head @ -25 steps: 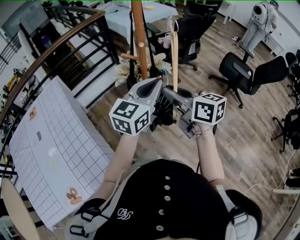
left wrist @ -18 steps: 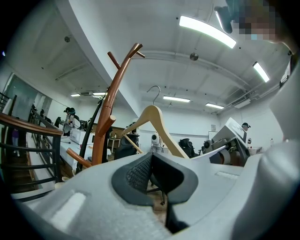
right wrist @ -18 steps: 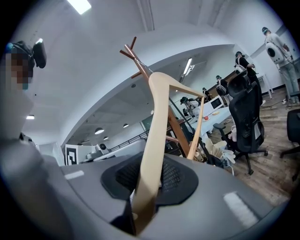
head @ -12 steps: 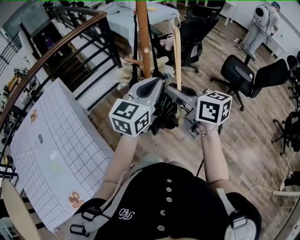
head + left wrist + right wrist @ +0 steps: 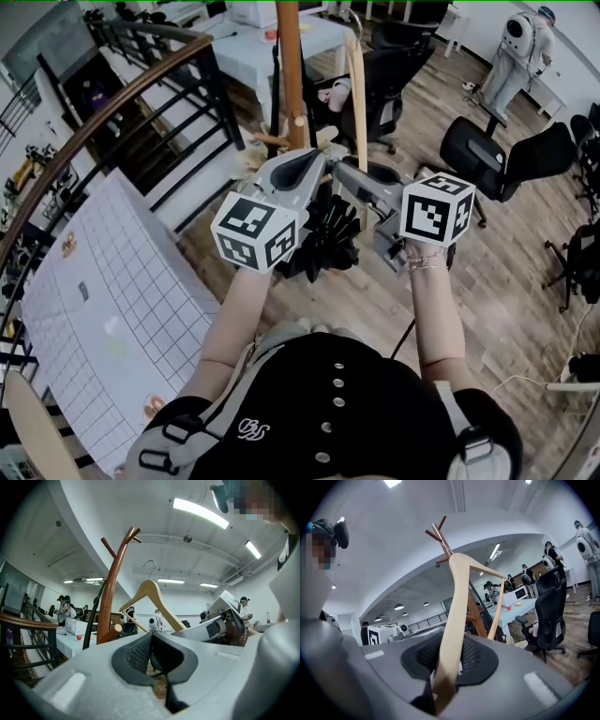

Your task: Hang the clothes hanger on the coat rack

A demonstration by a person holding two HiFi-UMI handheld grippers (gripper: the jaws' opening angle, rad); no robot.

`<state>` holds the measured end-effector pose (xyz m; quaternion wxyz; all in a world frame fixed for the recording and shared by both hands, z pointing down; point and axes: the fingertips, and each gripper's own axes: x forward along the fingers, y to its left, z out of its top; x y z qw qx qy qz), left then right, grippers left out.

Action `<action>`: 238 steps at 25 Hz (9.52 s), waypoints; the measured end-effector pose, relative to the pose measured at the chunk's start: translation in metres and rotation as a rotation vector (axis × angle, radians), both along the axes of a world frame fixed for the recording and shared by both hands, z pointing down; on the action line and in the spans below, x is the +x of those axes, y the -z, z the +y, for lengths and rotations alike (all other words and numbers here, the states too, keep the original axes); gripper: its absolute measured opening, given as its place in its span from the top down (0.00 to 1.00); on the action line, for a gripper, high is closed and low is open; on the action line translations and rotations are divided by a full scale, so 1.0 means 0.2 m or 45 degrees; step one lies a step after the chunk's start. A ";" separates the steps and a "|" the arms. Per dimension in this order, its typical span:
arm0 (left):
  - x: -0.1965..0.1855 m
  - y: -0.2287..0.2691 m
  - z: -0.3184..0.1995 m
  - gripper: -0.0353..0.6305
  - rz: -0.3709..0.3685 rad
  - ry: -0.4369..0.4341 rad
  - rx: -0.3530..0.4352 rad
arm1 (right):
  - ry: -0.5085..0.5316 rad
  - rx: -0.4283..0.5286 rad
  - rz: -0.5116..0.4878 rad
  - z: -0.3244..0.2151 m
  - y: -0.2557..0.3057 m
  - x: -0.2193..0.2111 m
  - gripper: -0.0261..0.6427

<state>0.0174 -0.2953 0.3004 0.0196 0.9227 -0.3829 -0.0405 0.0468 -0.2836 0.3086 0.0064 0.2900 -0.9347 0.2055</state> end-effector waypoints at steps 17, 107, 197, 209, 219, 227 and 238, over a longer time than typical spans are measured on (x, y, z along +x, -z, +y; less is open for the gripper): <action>-0.08 0.29 -0.21 0.95 0.006 -0.013 0.143 | 0.056 0.104 -0.050 -0.19 0.31 -0.11 0.83; -0.14 1.11 -0.58 0.95 0.073 0.113 0.554 | 0.034 0.490 0.025 -0.89 1.28 -0.26 0.83; -0.12 0.26 -0.09 0.95 0.070 -0.005 0.214 | -0.172 0.496 -0.138 -0.10 0.38 -0.12 0.96; -0.10 0.03 -0.02 0.95 0.039 -0.020 0.111 | -0.183 0.426 -0.085 -0.07 0.13 -0.12 0.96; -0.10 -0.14 0.03 0.95 0.036 -0.012 0.020 | -0.187 0.361 -0.046 -0.03 -0.05 -0.08 0.96; -0.10 -0.25 0.04 0.95 0.033 -0.024 -0.046 | -0.169 0.318 0.007 -0.02 -0.17 -0.09 0.96; -0.08 -0.26 0.04 0.95 0.058 -0.018 -0.063 | -0.175 0.303 0.015 -0.03 -0.21 -0.13 0.96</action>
